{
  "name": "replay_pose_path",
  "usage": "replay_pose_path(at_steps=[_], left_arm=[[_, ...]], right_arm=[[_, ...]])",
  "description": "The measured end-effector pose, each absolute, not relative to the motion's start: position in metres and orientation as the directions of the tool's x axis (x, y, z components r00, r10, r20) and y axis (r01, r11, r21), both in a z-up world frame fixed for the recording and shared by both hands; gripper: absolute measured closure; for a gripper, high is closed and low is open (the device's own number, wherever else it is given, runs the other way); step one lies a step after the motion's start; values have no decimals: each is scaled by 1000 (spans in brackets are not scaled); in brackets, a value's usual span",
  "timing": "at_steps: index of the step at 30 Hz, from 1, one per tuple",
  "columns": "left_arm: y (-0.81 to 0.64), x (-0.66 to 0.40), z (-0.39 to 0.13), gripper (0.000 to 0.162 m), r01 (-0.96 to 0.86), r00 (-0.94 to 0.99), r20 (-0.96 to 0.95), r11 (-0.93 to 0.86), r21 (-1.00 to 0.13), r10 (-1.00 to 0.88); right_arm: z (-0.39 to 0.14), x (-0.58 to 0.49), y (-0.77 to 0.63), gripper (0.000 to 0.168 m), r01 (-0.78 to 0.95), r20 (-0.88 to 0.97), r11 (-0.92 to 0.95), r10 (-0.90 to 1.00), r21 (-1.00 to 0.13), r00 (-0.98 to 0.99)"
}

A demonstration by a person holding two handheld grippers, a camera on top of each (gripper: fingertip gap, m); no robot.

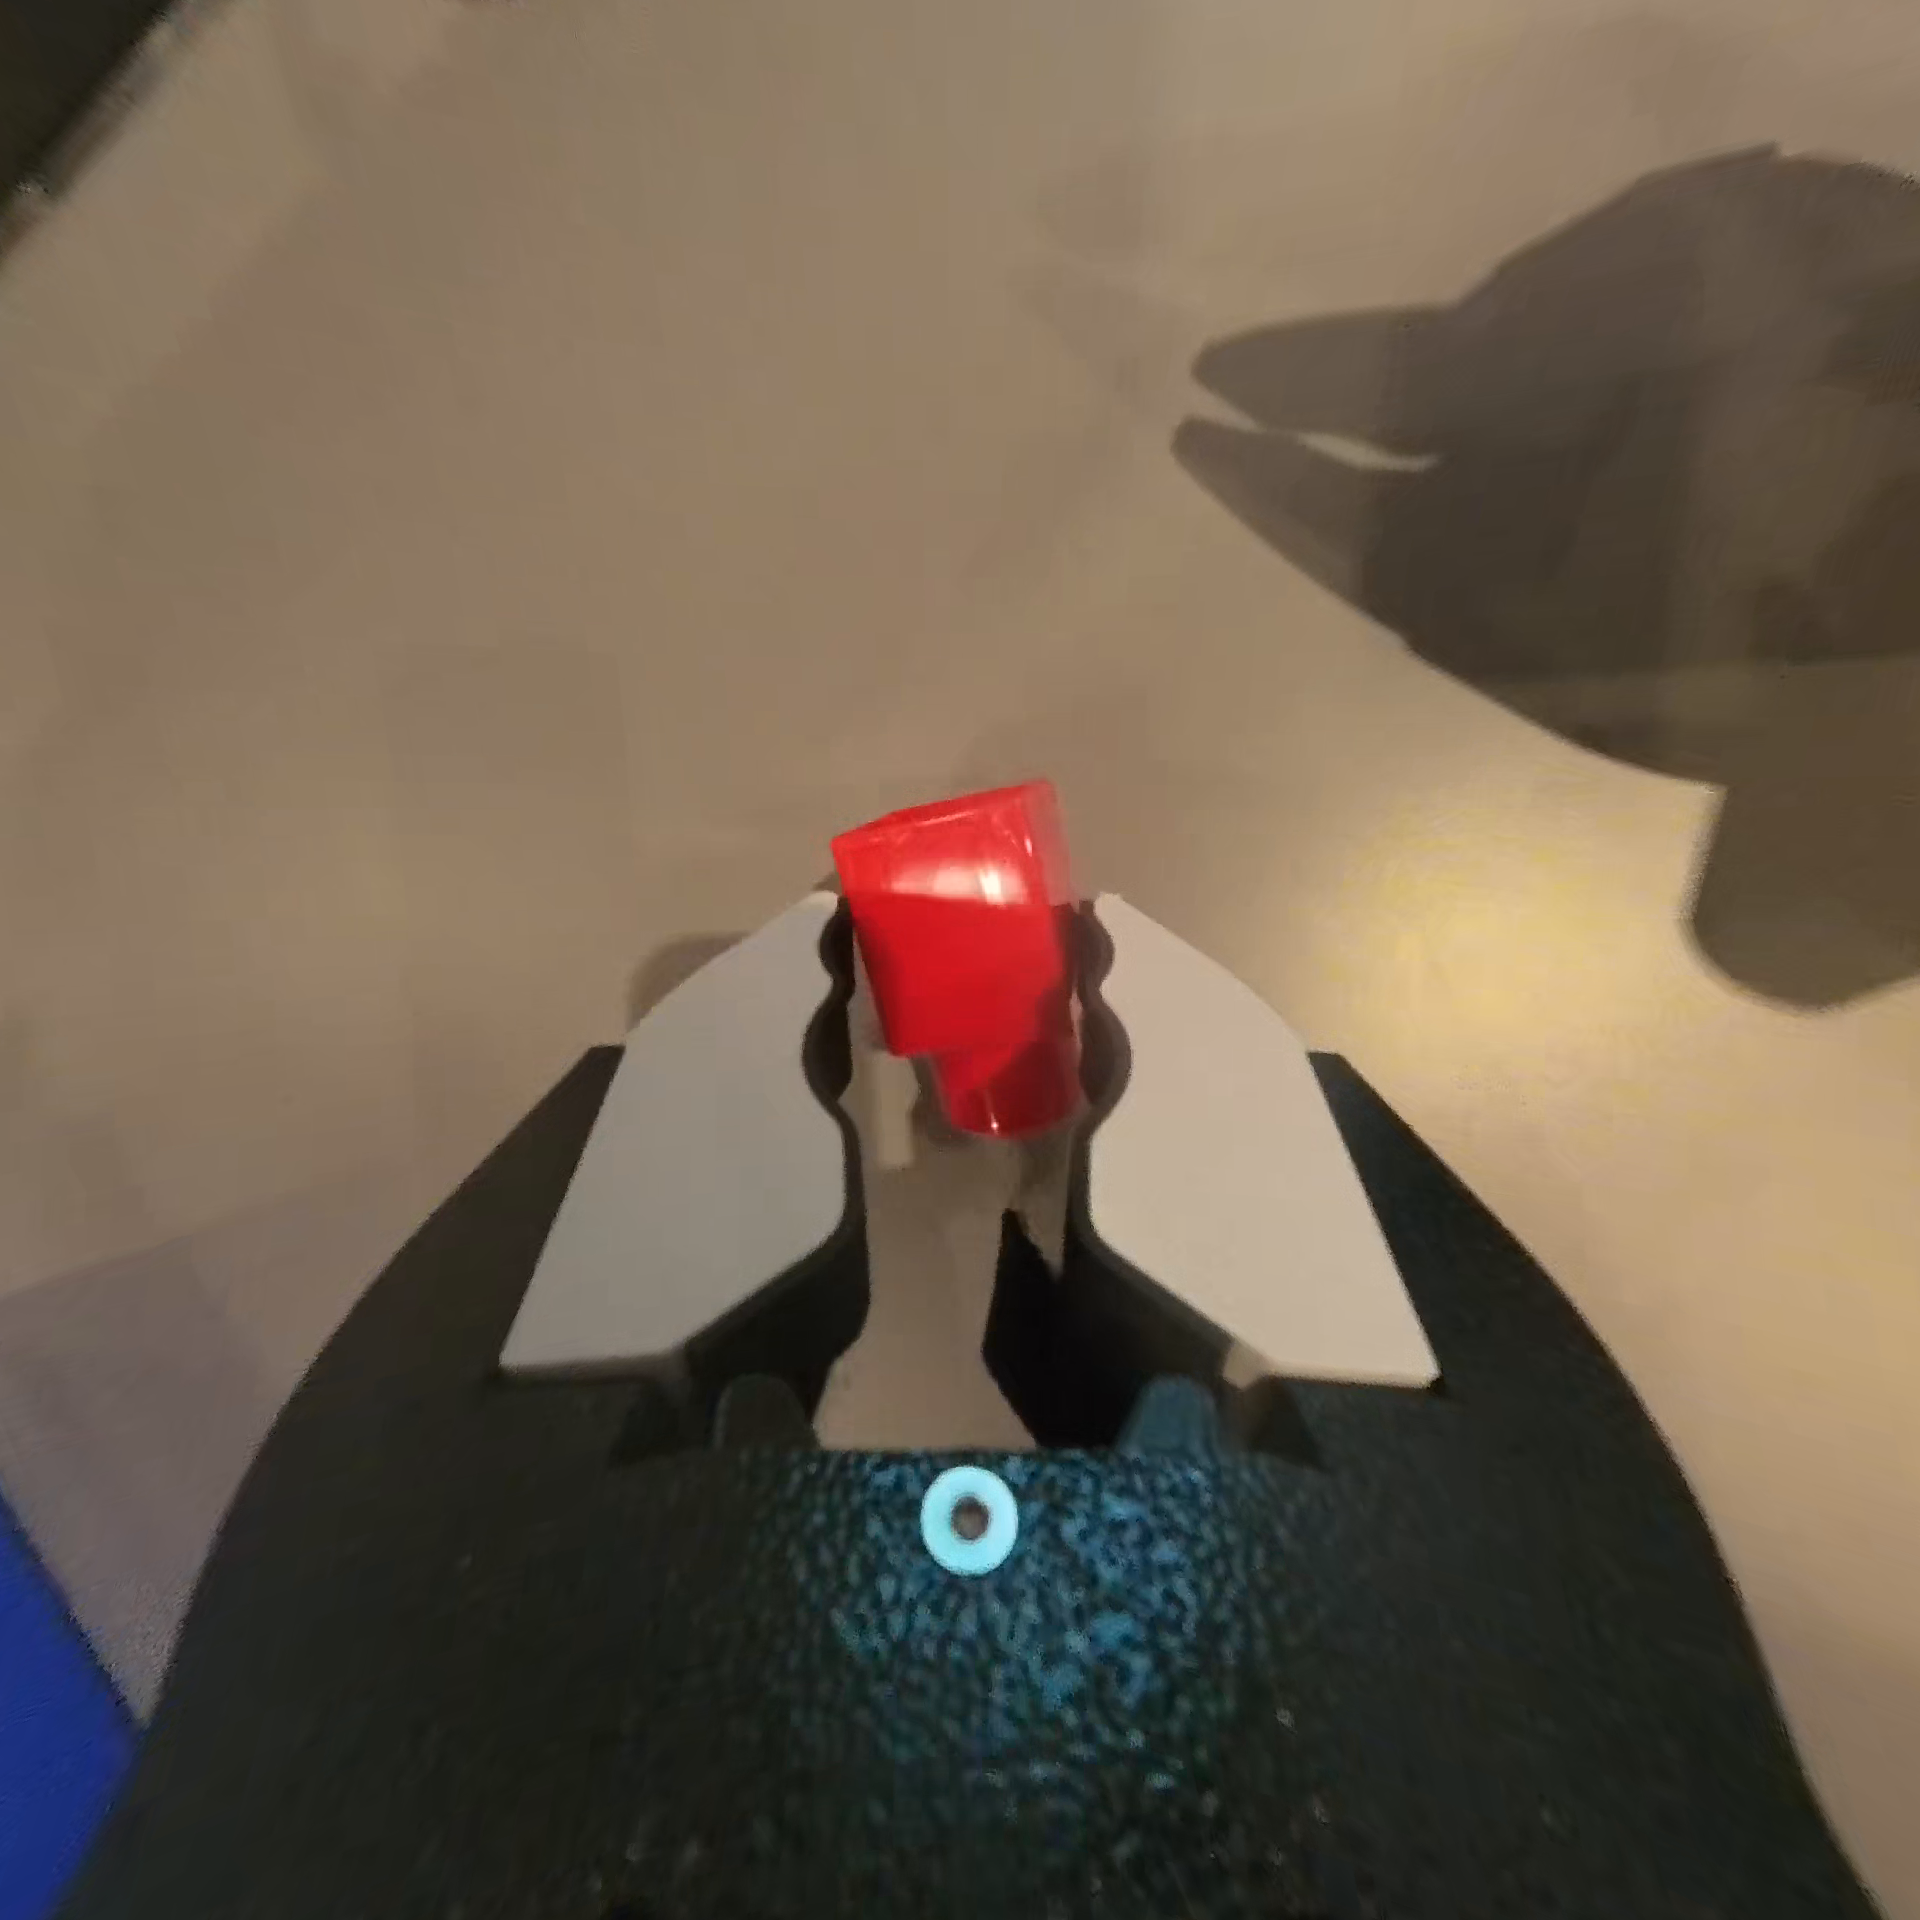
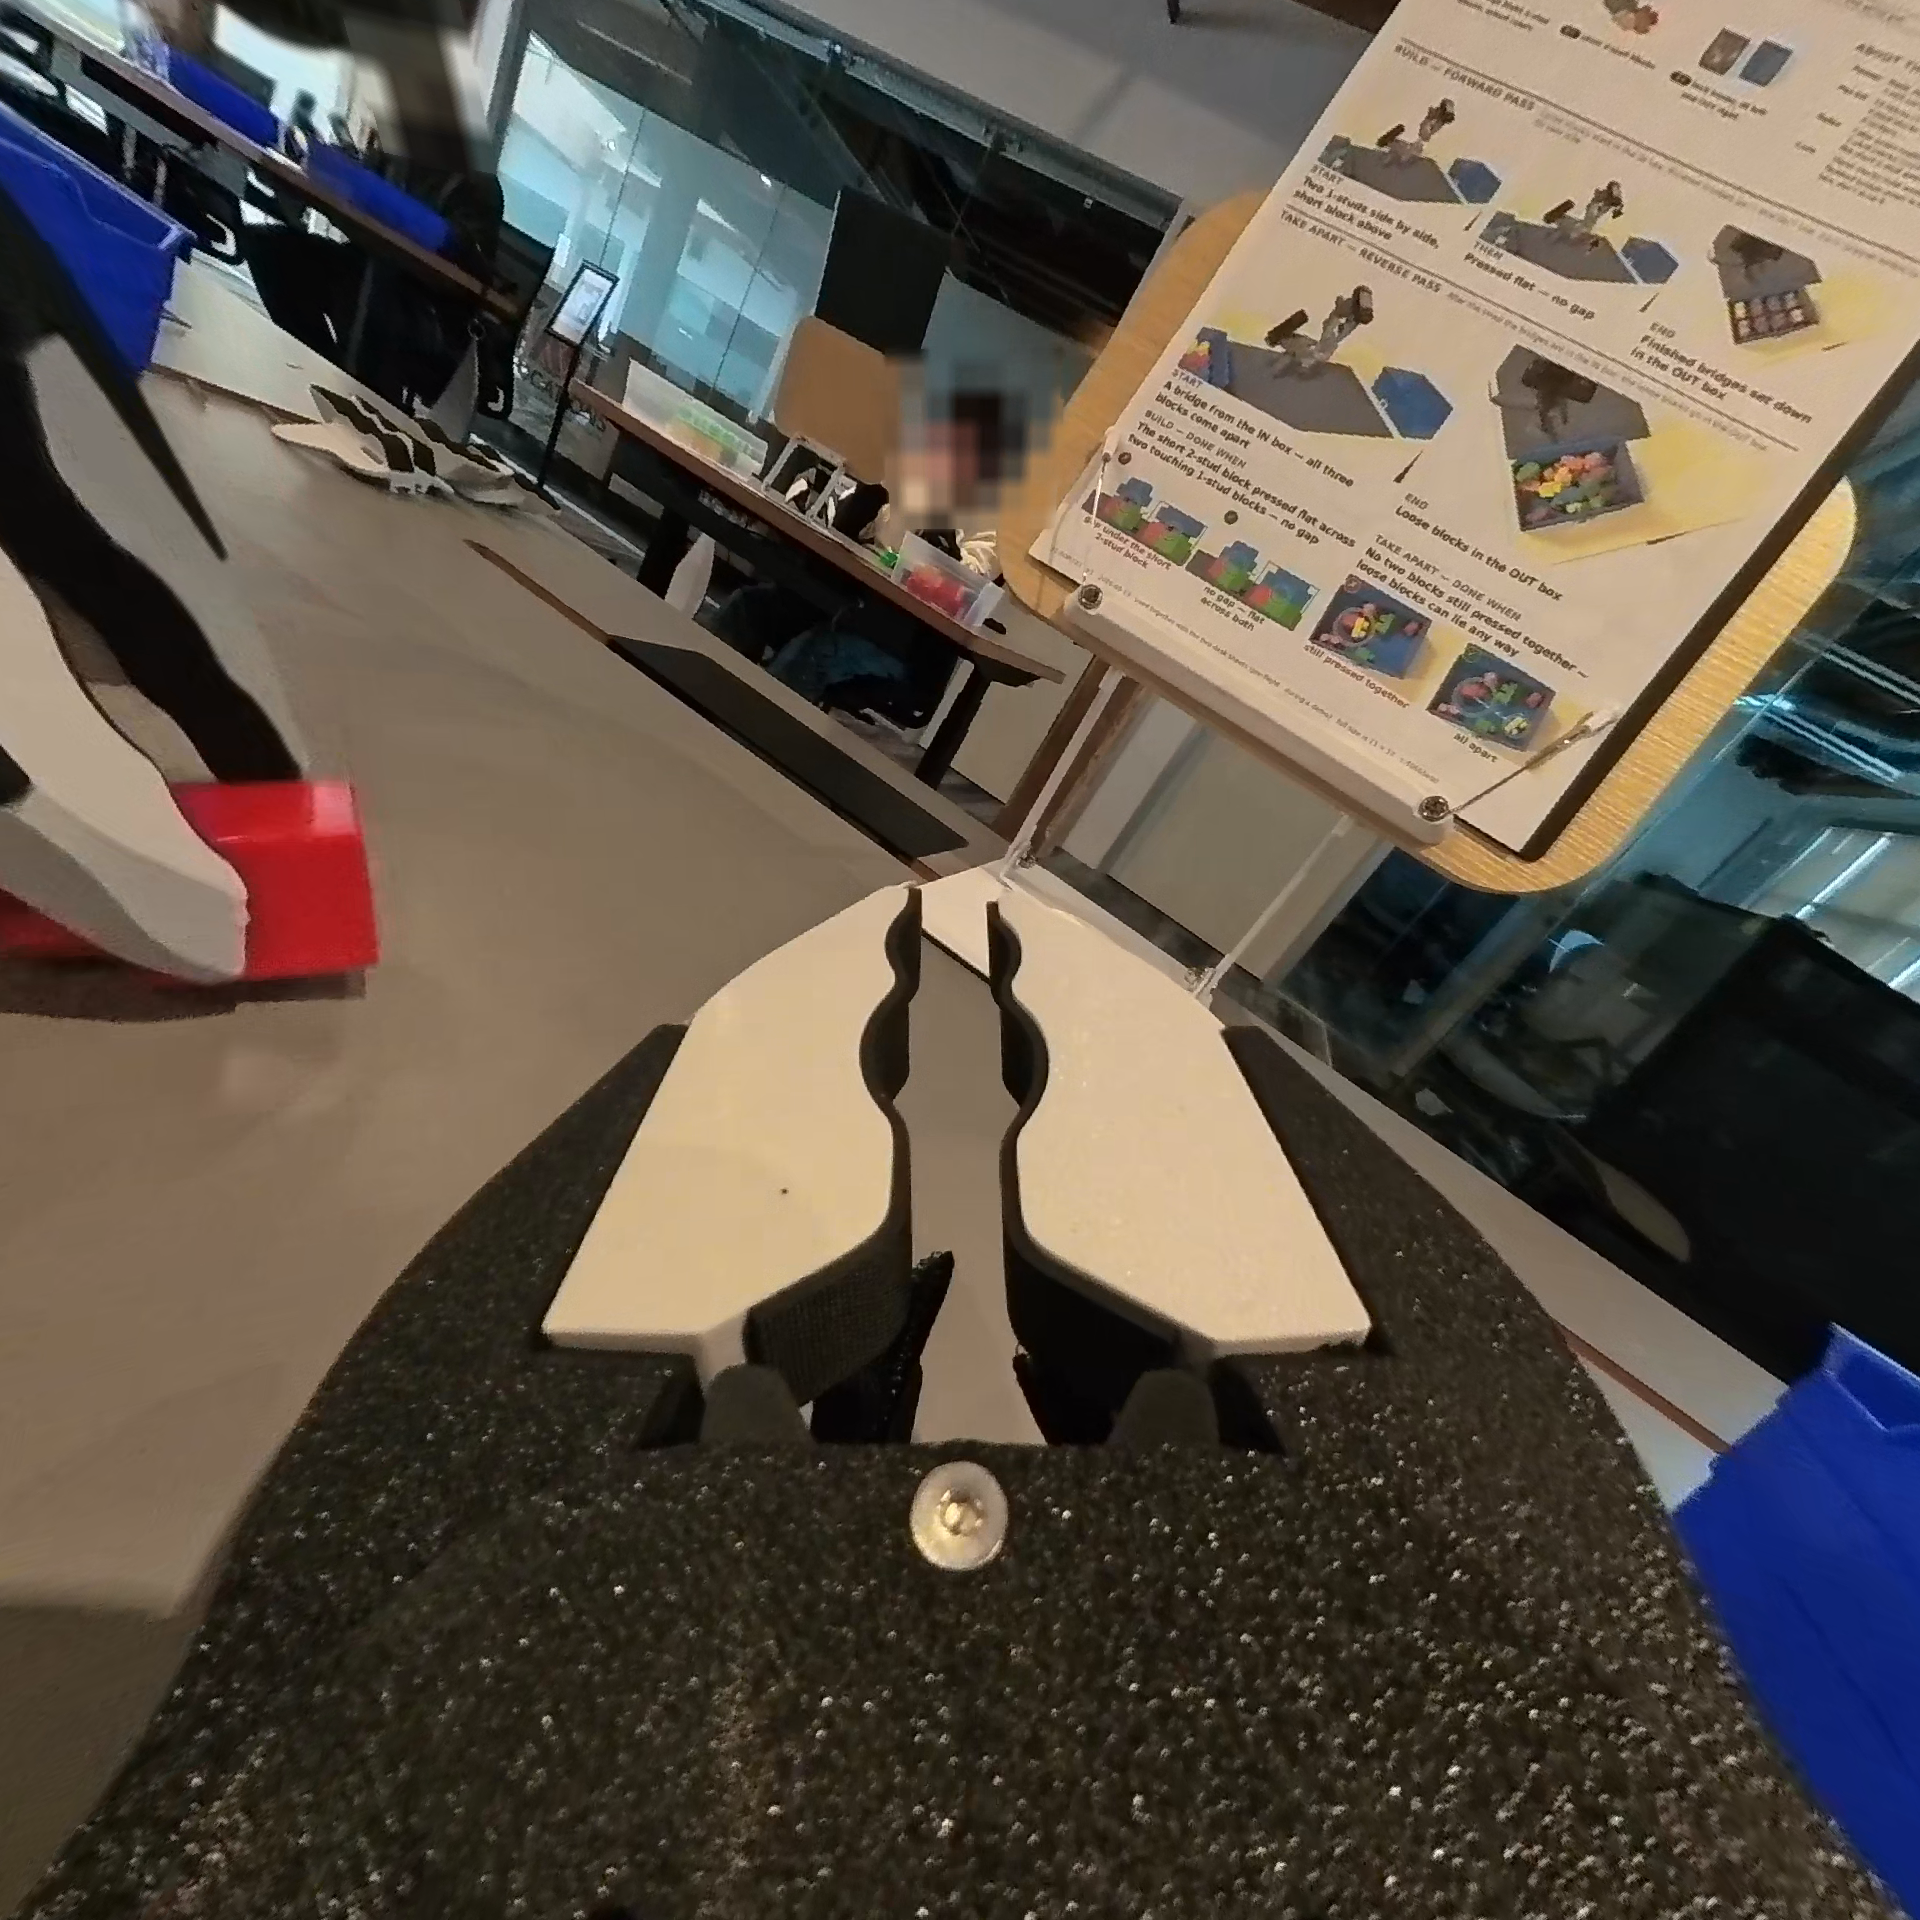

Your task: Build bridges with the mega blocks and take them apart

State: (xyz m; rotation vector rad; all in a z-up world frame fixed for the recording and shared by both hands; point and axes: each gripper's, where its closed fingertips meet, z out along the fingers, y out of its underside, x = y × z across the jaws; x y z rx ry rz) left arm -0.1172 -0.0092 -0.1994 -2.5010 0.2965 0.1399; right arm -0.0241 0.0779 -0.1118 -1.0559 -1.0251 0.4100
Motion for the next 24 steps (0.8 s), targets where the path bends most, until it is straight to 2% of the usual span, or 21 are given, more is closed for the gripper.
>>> replay_pose_path(at_steps=[4,7,13,17,21,24], left_arm=[[-7,-111,-206,123,-255,967,-151,-801,-541,-206],[-4,-108,-198,107,-242,970,-147,-775,-583,-193],[-31,-125,-134,102,-214,976,-184,-630,-747,-113],[-81,-148,-92,98,-235,970,-228,-553,-800,-82],[-146,-218,-66,100,-221,955,-296,-580,-784,37],[-189,-280,-76,100,-201,942,-332,-700,-685,55]], right_arm=[[-112,-24,77,157,171,490,473,716,-864,497],[-111,-24,77,157,165,488,474,719,-865,495],[-109,-21,80,152,161,477,467,707,-869,522],[-107,-18,83,151,143,453,453,706,-880,545],[-108,-19,81,152,156,468,463,703,-873,536],[-111,-22,80,152,181,494,476,694,-861,523]])
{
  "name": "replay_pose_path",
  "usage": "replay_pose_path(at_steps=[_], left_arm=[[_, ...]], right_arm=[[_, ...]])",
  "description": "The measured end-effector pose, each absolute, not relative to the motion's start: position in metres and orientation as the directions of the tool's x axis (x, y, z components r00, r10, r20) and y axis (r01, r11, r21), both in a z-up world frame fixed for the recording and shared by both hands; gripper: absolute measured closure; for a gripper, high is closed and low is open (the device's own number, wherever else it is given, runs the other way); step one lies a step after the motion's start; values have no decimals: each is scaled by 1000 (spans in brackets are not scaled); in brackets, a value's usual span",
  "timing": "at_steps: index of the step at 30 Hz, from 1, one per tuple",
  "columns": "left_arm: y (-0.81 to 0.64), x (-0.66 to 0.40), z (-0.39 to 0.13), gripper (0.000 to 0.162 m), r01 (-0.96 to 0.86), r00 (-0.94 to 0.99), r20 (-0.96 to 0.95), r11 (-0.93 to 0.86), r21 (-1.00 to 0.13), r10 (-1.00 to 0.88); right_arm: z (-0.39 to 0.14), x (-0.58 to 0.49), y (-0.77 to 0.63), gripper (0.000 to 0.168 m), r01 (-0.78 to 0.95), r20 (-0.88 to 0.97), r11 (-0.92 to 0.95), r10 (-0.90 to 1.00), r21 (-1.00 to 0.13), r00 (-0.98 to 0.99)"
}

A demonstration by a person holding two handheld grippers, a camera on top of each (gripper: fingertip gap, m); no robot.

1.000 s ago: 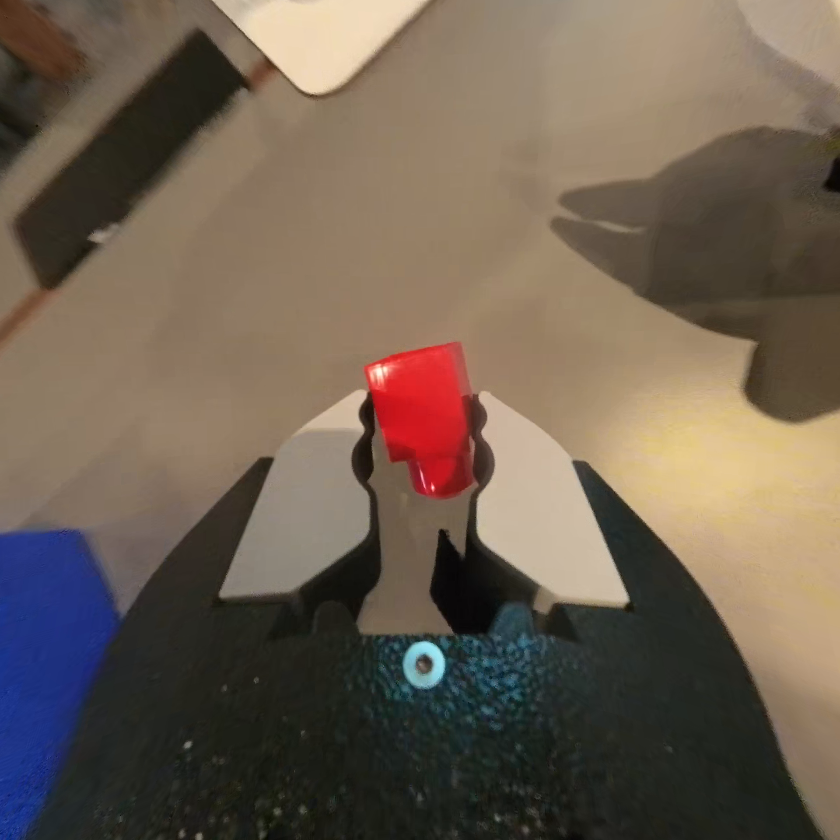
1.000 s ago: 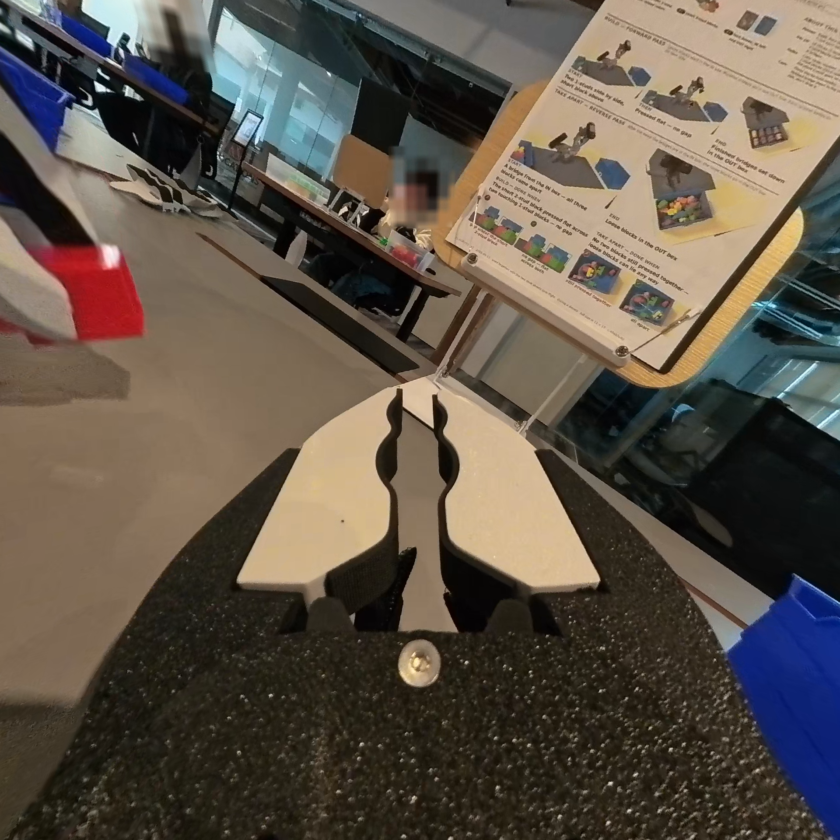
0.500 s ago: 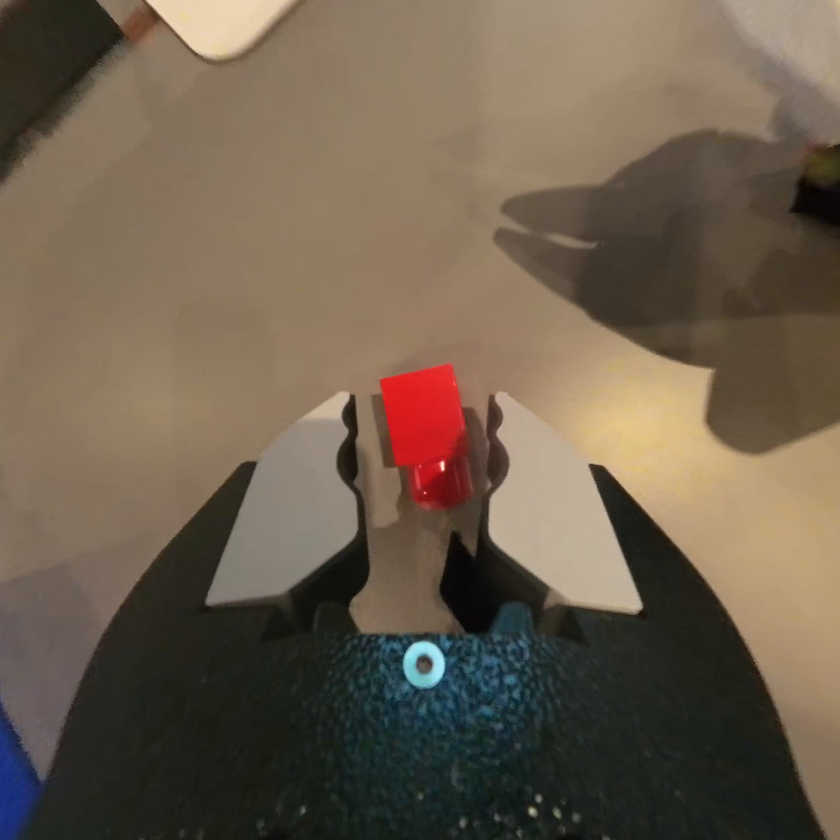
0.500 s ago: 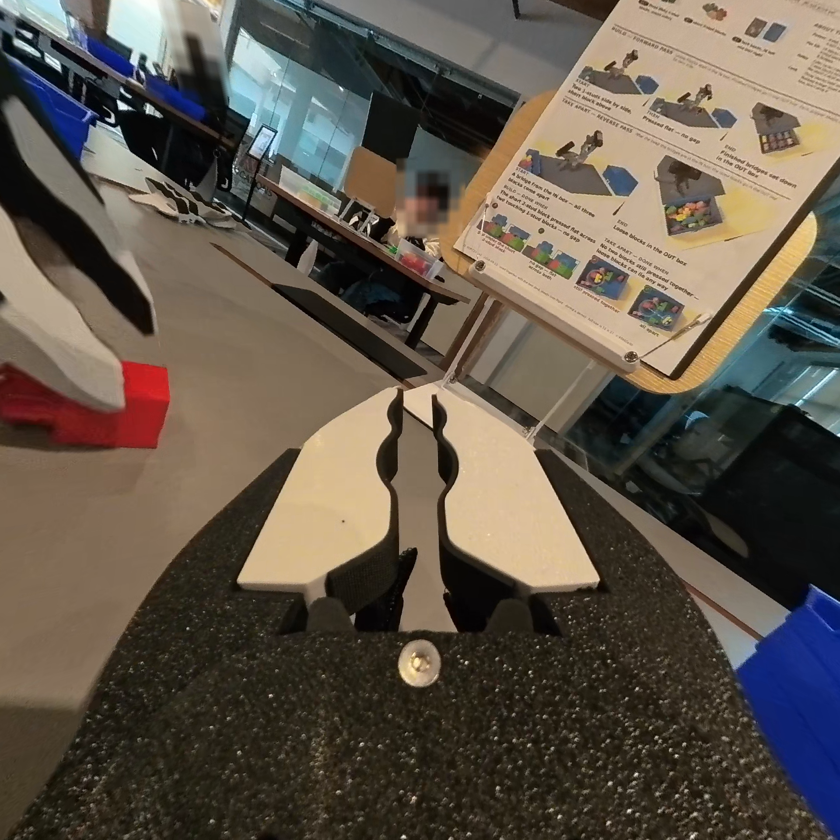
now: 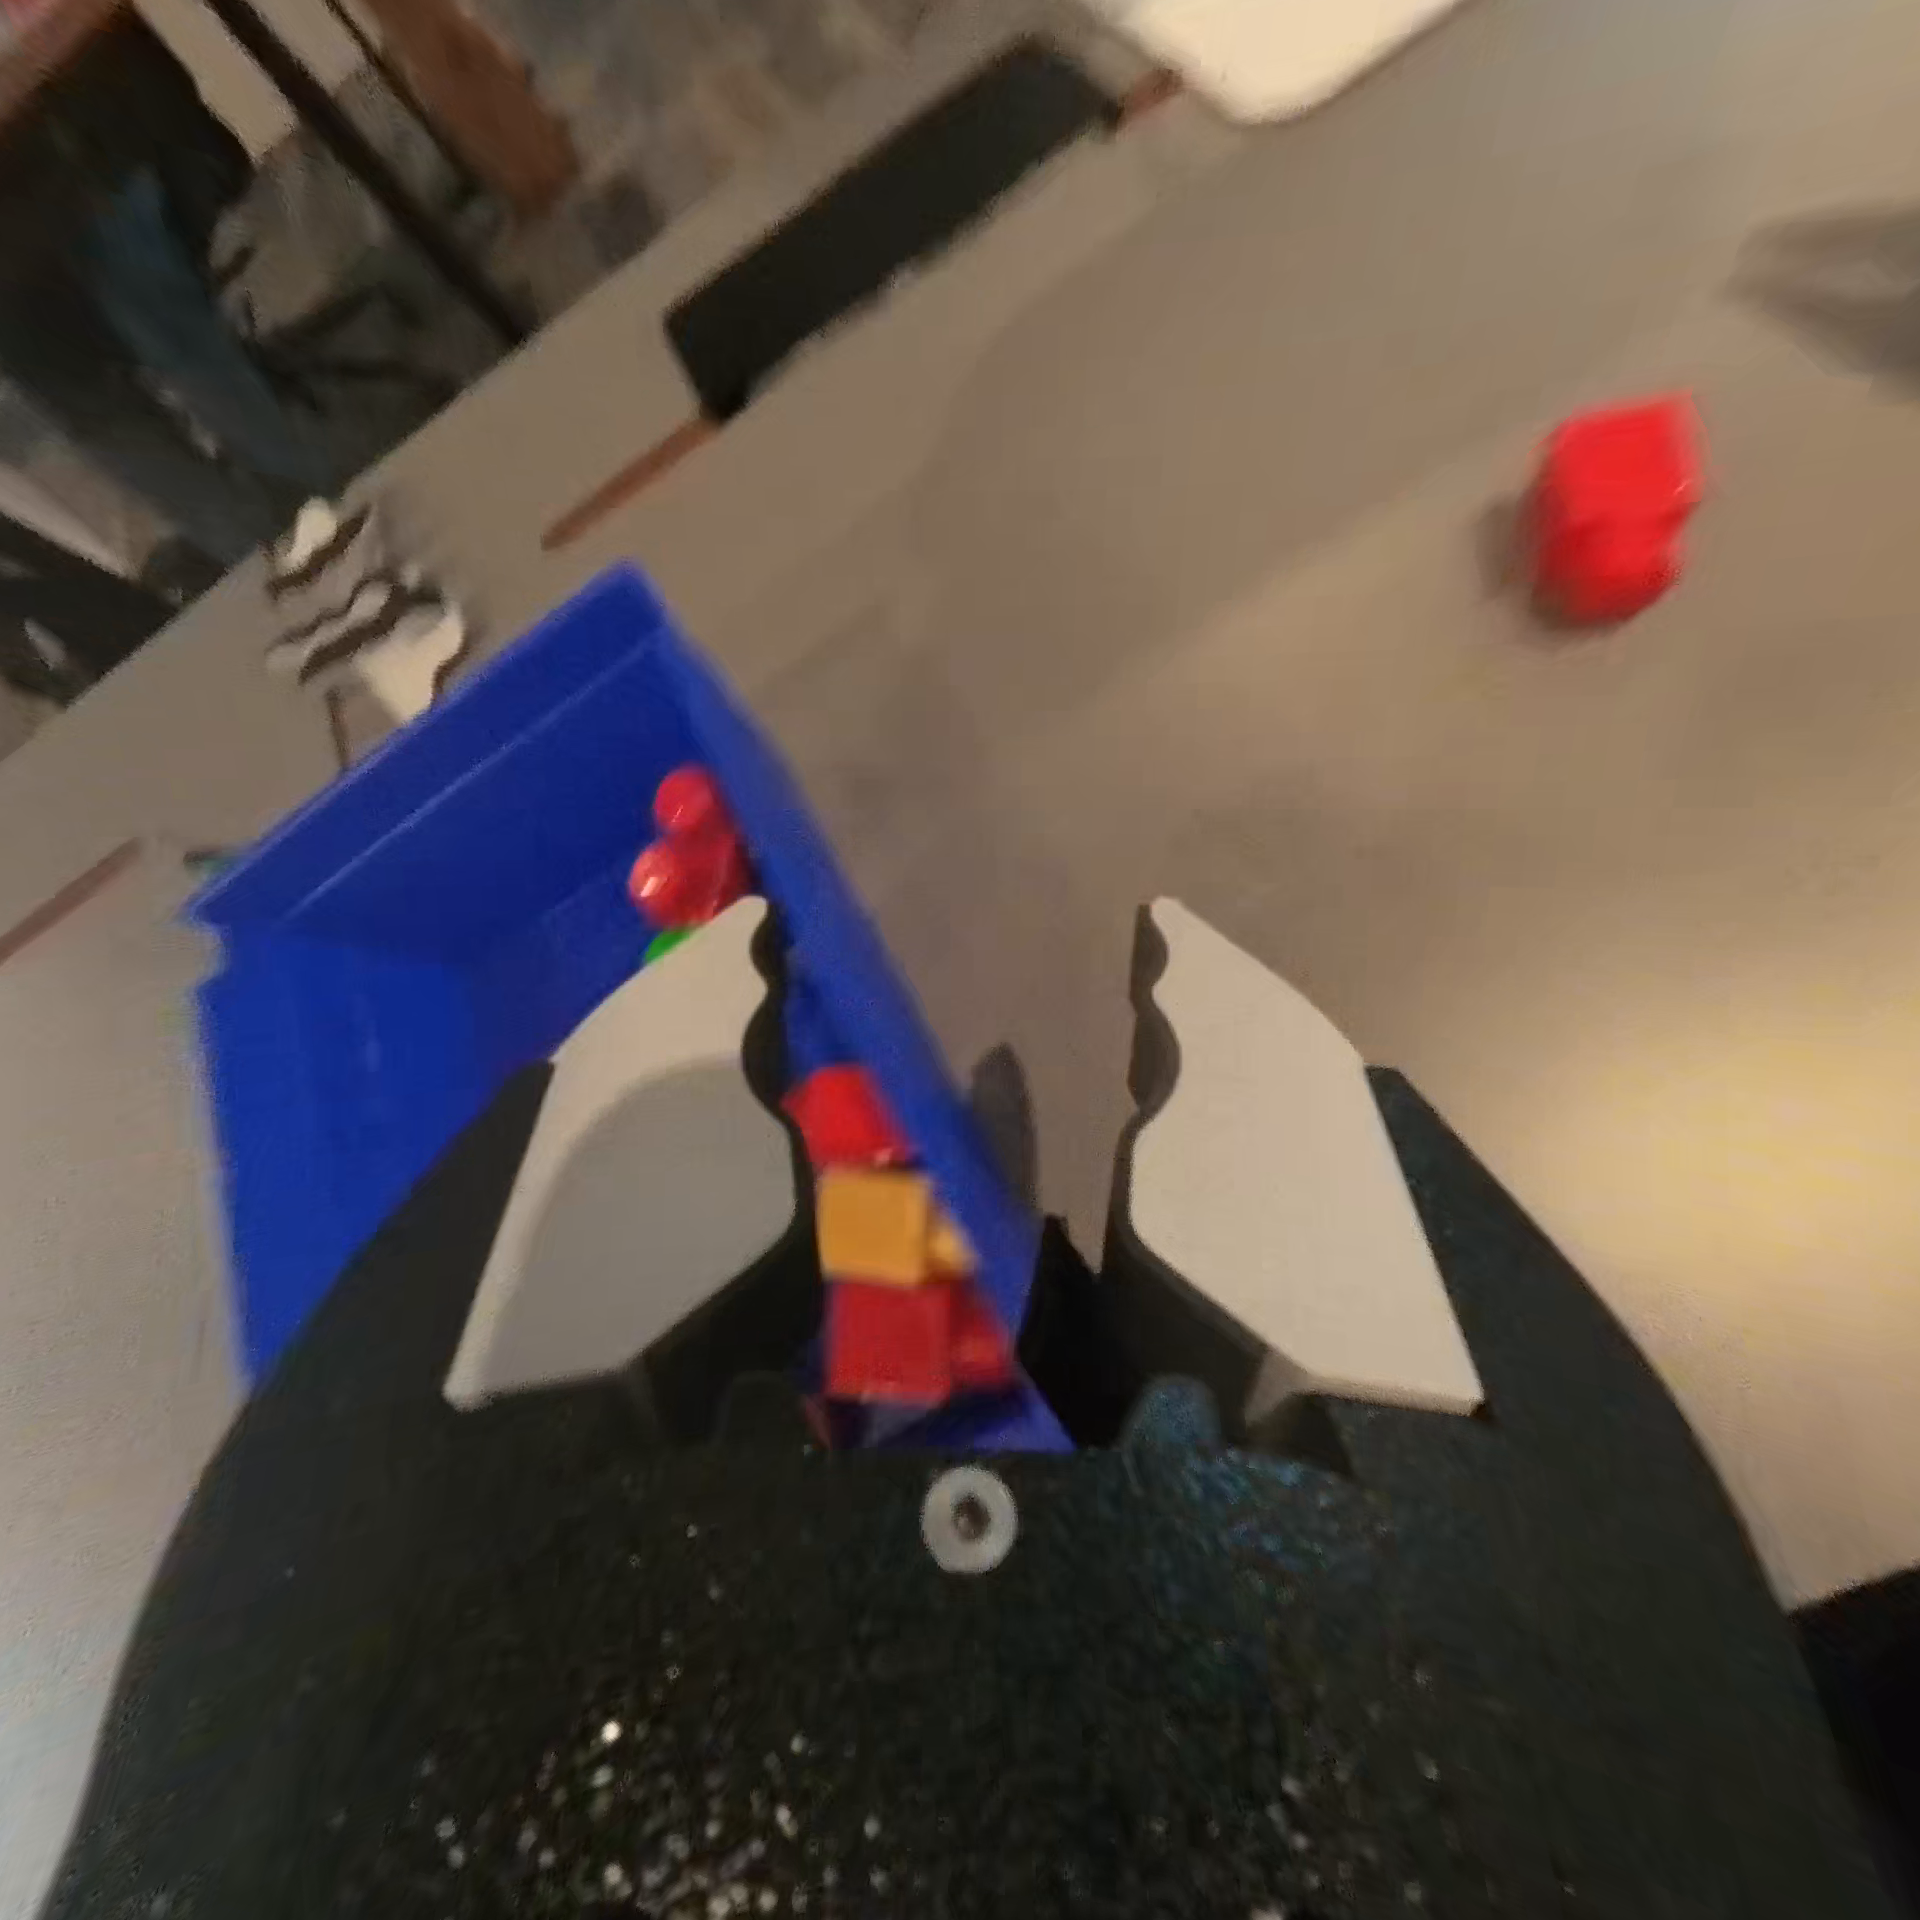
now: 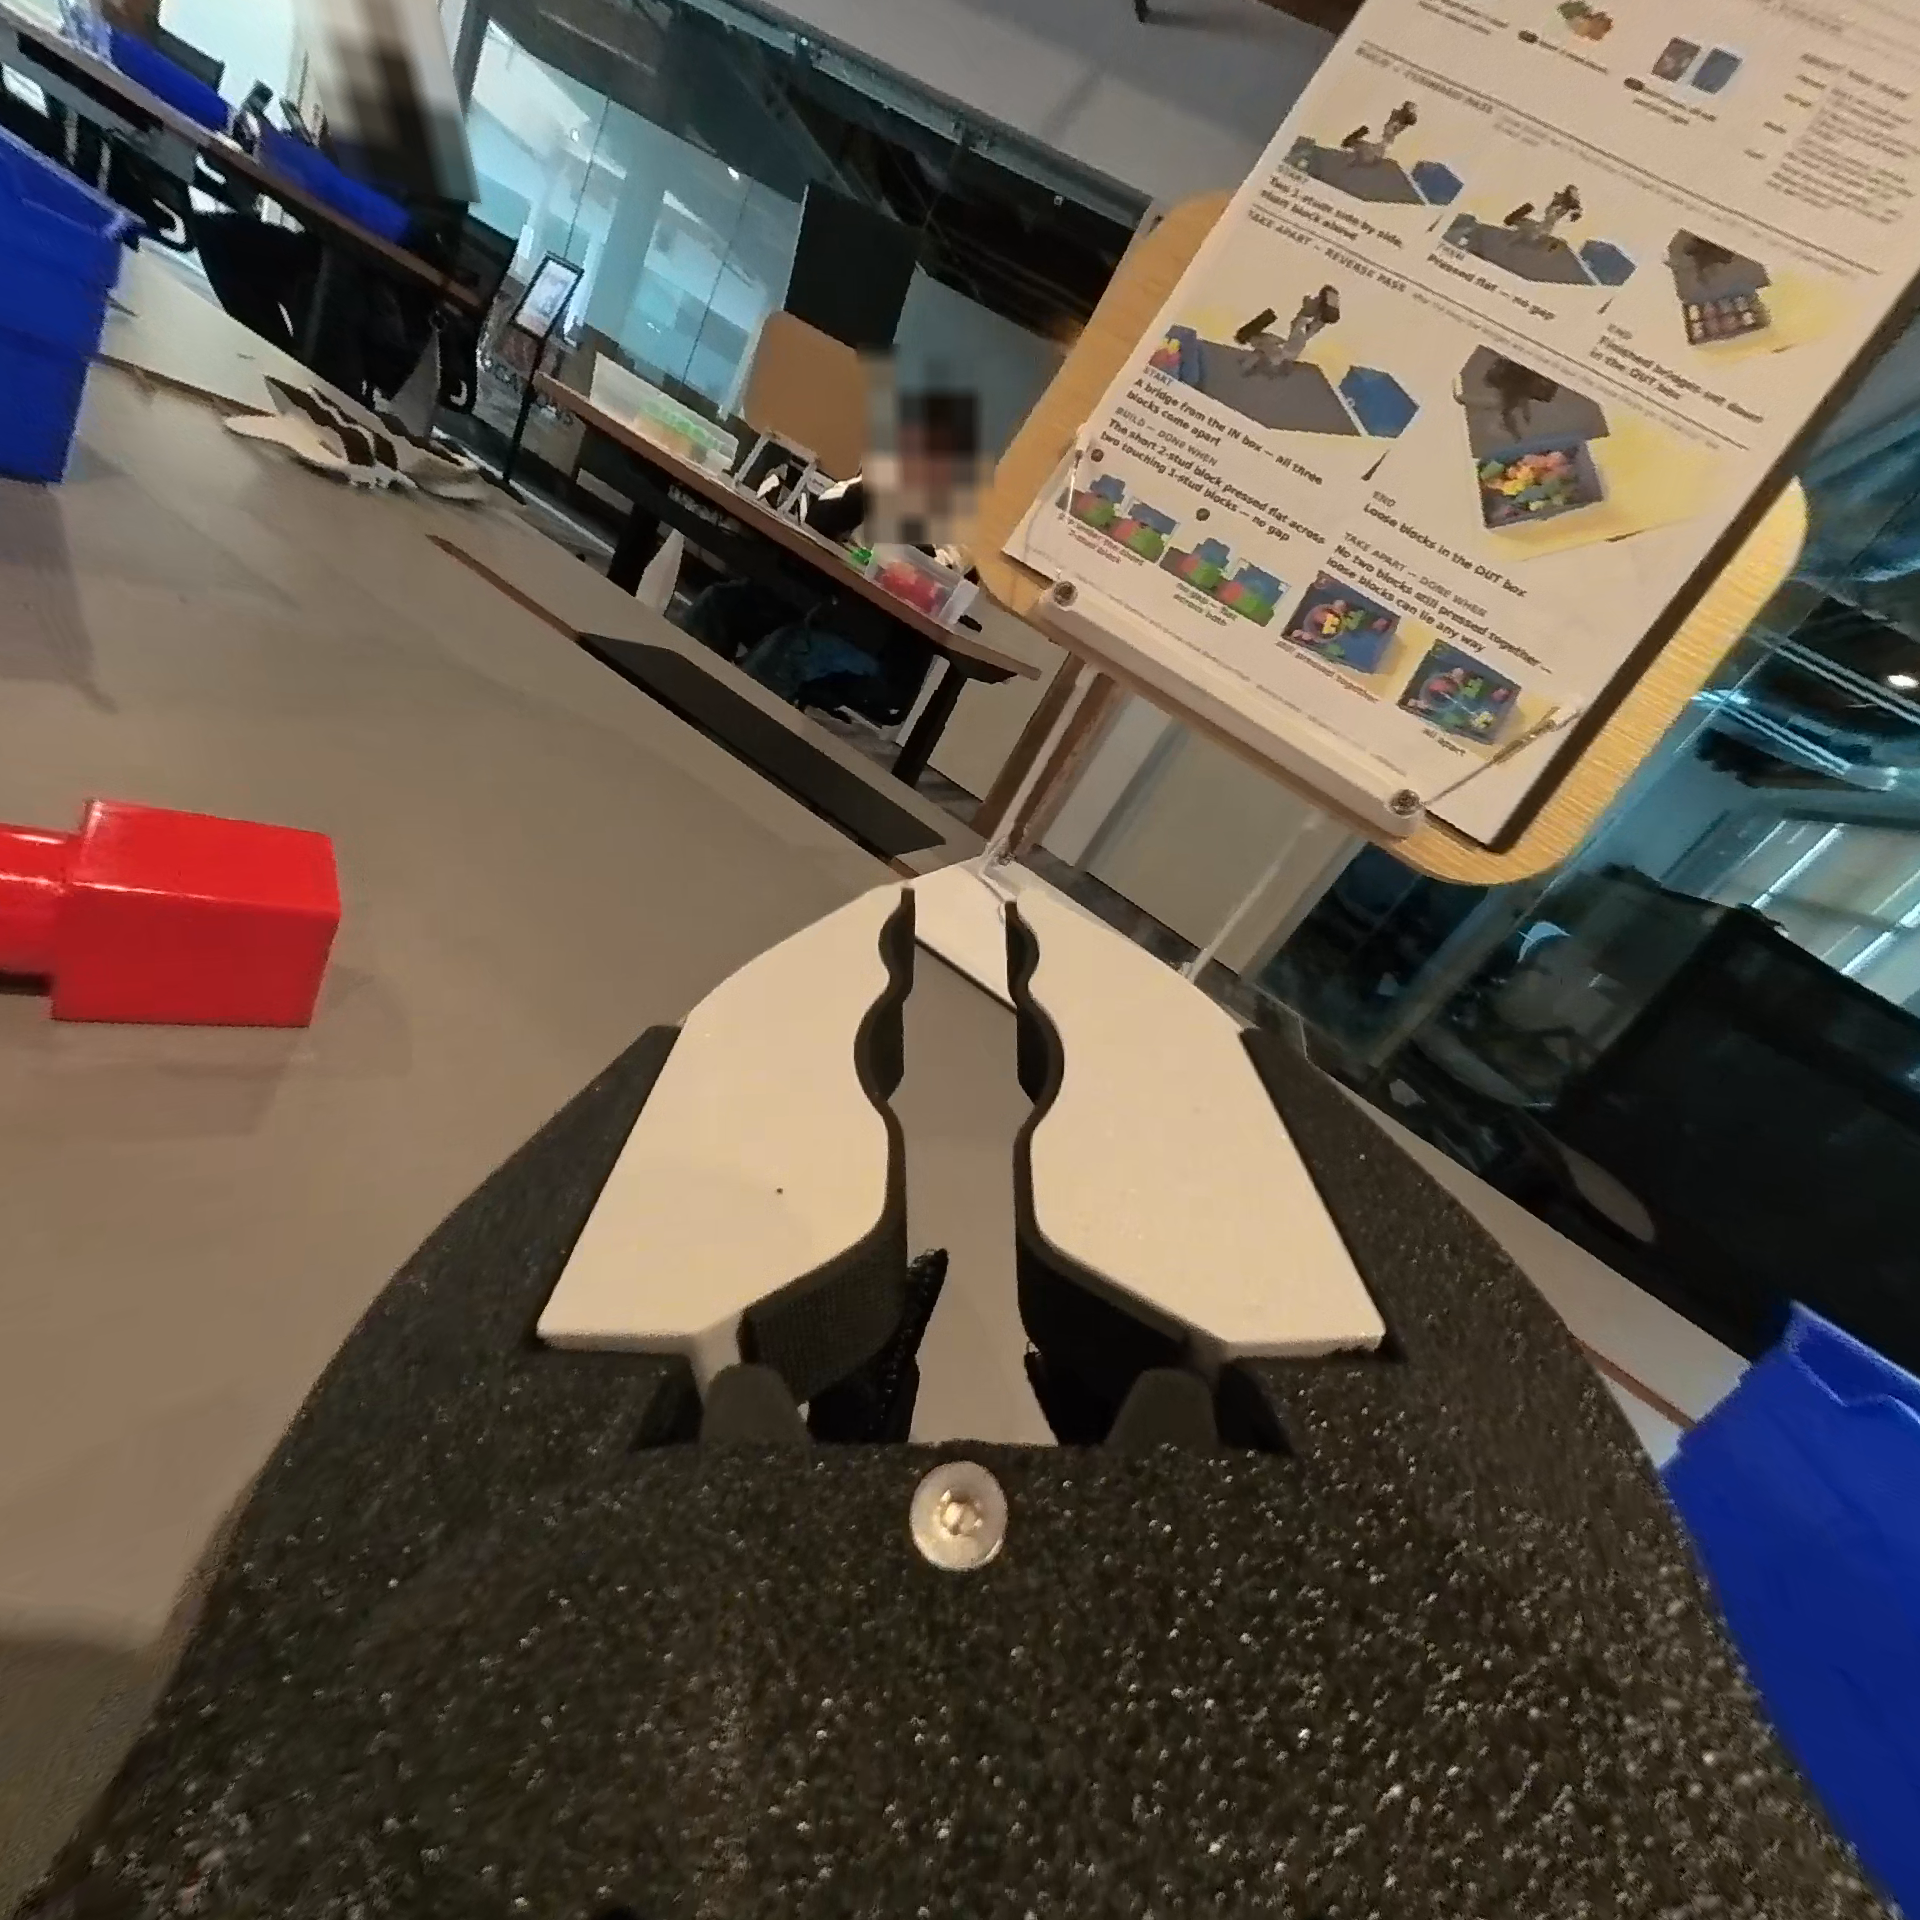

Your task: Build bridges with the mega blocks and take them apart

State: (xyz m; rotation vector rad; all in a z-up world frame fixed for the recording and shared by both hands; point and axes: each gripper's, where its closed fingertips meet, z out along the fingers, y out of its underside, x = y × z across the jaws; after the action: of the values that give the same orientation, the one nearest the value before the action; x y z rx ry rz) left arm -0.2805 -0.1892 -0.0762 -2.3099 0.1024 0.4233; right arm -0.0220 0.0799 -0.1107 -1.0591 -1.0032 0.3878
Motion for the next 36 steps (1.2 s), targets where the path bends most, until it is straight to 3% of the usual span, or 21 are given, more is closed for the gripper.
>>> replay_pose_path(at_steps=[6,10,15,21,29,32,36], left_arm=[[-263,-381,-123,111,-381,863,-444,-886,-265,-239],[-280,-394,-152,112,-411,883,-322,-895,-174,-343],[-289,-404,-176,116,-486,835,-302,-874,-15,-459],[-282,-410,-190,120,-459,860,-247,-889,7,-446],[-281,-425,-199,134,-466,818,-307,-874,141,-486],[-265,-427,-176,134,-456,795,-402,-884,98,-455],[-224,-401,-132,134,-500,763,-494,-865,-40,-418]], right_arm=[[-112,-23,81,152,192,499,475,690,-859,524],[-113,-24,80,152,202,510,481,686,-853,518],[-115,-26,78,153,220,531,493,682,-842,502],[-115,-26,78,153,220,532,494,684,-841,500],[-115,-26,78,153,219,532,494,685,-841,498],[-116,-26,78,153,220,531,493,684,-842,499],[-116,-27,78,153,224,535,495,683,-840,497]])
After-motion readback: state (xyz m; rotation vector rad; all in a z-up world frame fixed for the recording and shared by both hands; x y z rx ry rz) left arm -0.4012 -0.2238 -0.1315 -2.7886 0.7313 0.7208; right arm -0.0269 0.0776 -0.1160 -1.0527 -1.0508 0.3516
